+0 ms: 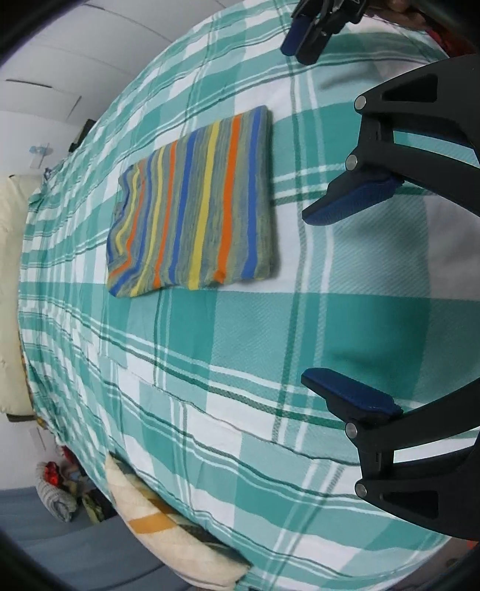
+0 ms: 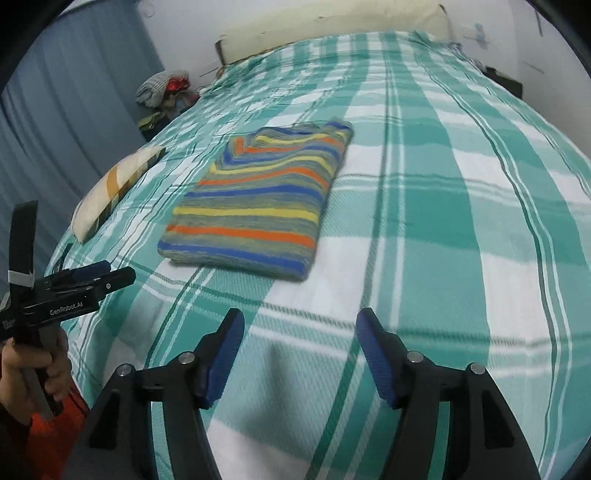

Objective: Fold small clothes

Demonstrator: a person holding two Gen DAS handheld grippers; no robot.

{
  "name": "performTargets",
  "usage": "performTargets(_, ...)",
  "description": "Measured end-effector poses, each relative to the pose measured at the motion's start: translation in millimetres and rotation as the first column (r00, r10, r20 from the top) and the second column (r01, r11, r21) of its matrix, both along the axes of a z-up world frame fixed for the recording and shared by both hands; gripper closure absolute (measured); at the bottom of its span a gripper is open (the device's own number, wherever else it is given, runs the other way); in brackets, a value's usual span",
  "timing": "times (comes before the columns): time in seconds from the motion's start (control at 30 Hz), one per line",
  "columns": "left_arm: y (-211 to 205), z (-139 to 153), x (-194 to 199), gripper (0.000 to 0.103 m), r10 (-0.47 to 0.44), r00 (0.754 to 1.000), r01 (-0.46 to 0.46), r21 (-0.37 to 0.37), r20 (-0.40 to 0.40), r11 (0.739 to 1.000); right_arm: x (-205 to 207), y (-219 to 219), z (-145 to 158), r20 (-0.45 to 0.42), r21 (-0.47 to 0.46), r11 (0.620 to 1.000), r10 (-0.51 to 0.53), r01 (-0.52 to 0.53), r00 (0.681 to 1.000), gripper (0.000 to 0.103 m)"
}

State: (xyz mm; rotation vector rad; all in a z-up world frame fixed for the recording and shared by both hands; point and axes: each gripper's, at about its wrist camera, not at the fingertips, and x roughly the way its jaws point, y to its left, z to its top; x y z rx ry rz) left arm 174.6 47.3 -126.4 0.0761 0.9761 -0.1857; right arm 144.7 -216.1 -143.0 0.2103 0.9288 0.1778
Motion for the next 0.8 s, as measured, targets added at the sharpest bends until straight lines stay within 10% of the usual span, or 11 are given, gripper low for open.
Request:
performTargets(0.5,-8.6,0.2,-11.4,0.022,-0.02,1.0,0.02,0.046,0.004,0.999,-31.8,-10.0,-3.9,-0.003,-0.047,0.999,-0.021,0.021,1.0,0.04)
performTargets(0.8,24.9,0.2,55.3,0.016,-0.008,0.998,-0.013,-0.303,-0.069,0.953,13.9,-28.5,-2.7,-0.008,0.1,0.995,-0.021,0.022,1.0,0.039)
